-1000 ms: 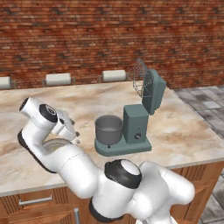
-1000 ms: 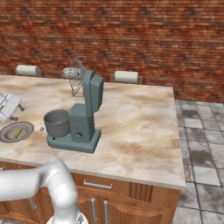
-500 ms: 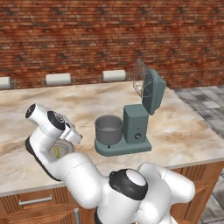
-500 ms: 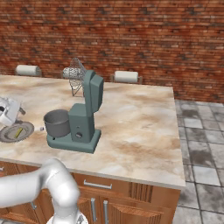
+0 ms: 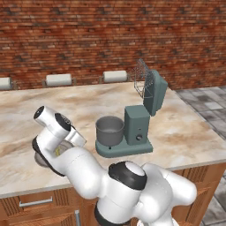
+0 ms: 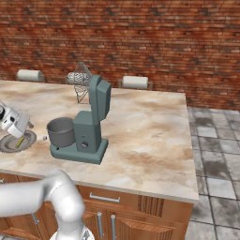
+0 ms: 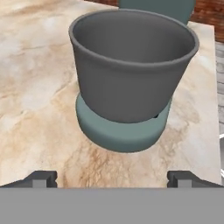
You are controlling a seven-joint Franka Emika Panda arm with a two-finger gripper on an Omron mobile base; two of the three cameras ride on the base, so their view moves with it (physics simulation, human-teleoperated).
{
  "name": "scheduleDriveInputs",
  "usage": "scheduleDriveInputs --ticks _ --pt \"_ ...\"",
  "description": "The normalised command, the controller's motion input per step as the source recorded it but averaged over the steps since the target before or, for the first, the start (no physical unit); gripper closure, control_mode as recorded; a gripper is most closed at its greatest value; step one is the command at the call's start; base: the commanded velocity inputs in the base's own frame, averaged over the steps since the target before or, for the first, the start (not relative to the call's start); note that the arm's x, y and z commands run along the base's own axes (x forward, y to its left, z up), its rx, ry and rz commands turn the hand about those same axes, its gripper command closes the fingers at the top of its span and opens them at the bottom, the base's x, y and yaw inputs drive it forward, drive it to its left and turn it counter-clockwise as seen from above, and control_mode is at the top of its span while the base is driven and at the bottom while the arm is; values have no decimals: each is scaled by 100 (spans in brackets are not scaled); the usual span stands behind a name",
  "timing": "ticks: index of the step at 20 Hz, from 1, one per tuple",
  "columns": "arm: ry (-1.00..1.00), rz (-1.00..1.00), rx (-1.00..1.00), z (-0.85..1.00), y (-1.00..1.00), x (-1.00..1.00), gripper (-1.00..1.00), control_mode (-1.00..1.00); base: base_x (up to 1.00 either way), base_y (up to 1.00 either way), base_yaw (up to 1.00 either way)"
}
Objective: Add butter and sugar cubes to the stand mixer bowl and then turn on the stand mixer to begin making frosting.
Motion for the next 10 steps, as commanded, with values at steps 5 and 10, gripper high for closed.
scheduleDriveInputs --ticks 5,10 --pt "2 0 0 -27 4 5 -100 -100 0 0 0" --pt "0 0 0 -26 0 11 -100 -100 0 0 0"
